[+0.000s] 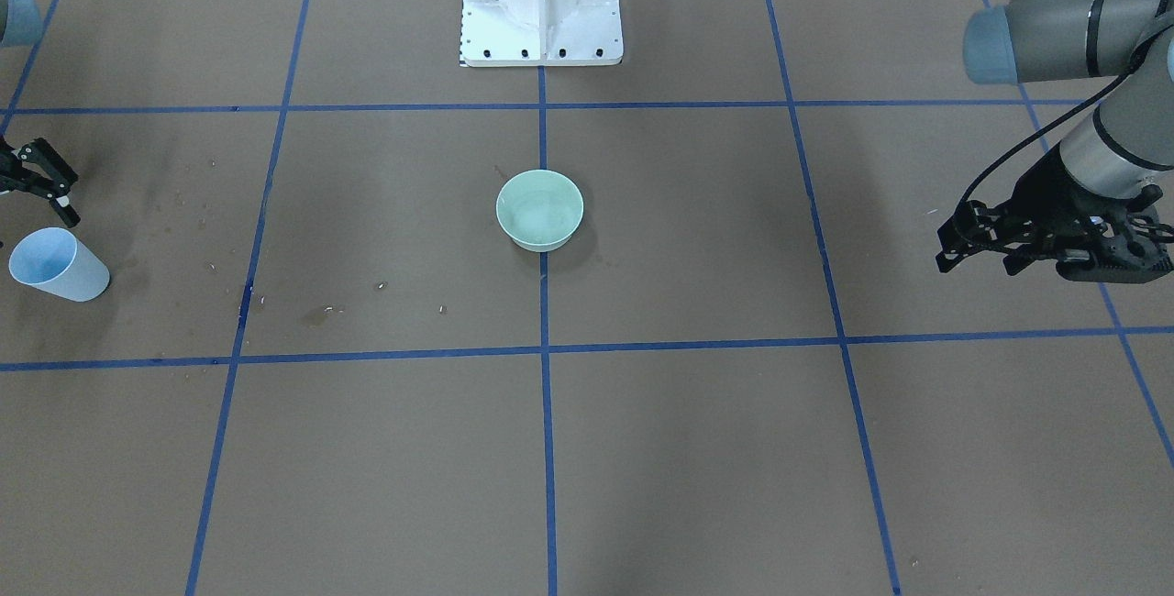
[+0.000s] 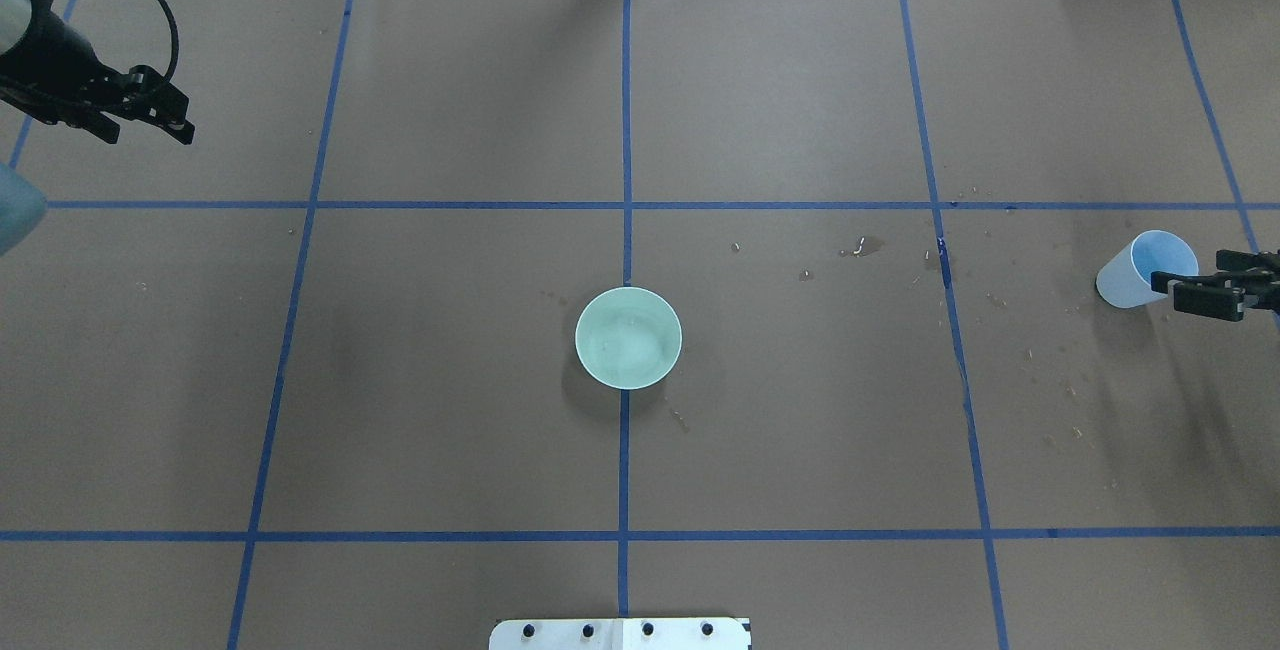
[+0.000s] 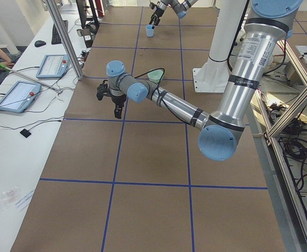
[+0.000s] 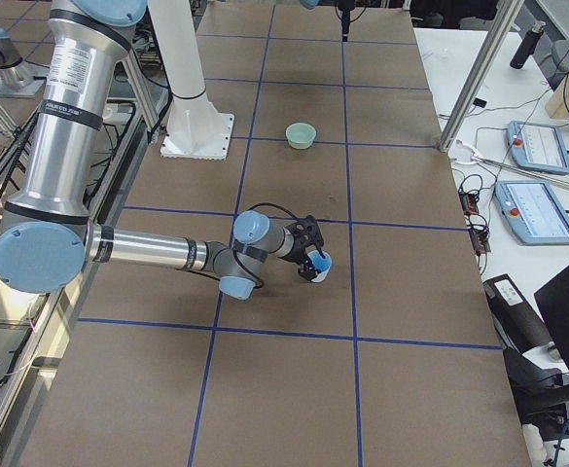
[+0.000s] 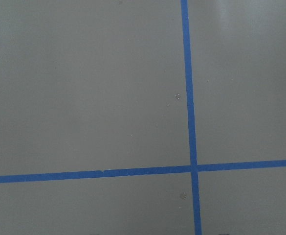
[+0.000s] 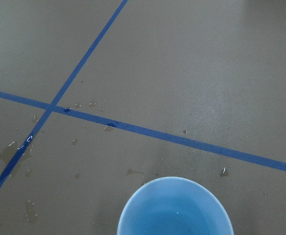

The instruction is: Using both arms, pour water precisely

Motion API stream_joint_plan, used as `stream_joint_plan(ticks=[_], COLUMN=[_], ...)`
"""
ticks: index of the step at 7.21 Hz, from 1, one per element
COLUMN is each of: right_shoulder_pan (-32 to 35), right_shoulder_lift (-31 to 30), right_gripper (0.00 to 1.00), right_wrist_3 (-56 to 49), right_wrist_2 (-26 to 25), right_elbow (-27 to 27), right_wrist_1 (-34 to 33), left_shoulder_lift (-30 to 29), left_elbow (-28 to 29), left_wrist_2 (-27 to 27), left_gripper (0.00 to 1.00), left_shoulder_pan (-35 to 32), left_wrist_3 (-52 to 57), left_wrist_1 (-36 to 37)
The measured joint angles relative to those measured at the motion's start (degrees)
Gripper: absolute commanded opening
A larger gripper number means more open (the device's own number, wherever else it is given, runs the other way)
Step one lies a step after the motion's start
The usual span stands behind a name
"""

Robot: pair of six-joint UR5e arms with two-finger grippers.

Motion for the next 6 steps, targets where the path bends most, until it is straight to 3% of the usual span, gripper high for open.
stream_joint_plan(ticks=[1, 3, 6], right_shoulder_pan=[1.49, 8.26, 18.29], right_shoulder_lift=[-1.13, -0.99, 2.65], right_gripper=[0.99, 0.99, 0.99], right_wrist_3=[-0.08, -1.70, -14.31], right_wrist_2=[1.16, 8.68, 16.72], right_elbow=[1.05, 1.50, 3.07], right_wrist_1=[-0.15, -2.66, -17.07], left_shoulder_lift=[-0.86, -3.70, -10.70], left_elbow=[-0.31, -1.55, -2.08], left_wrist_2=[0.19, 0.76, 5.71], left_gripper=[0.87, 0.87, 0.87], left_shoulder_pan=[0.44, 5.13, 18.12], left_wrist_3=[-2.10, -10.67, -24.10], left_wrist_1=[0.83, 1.16, 1.29])
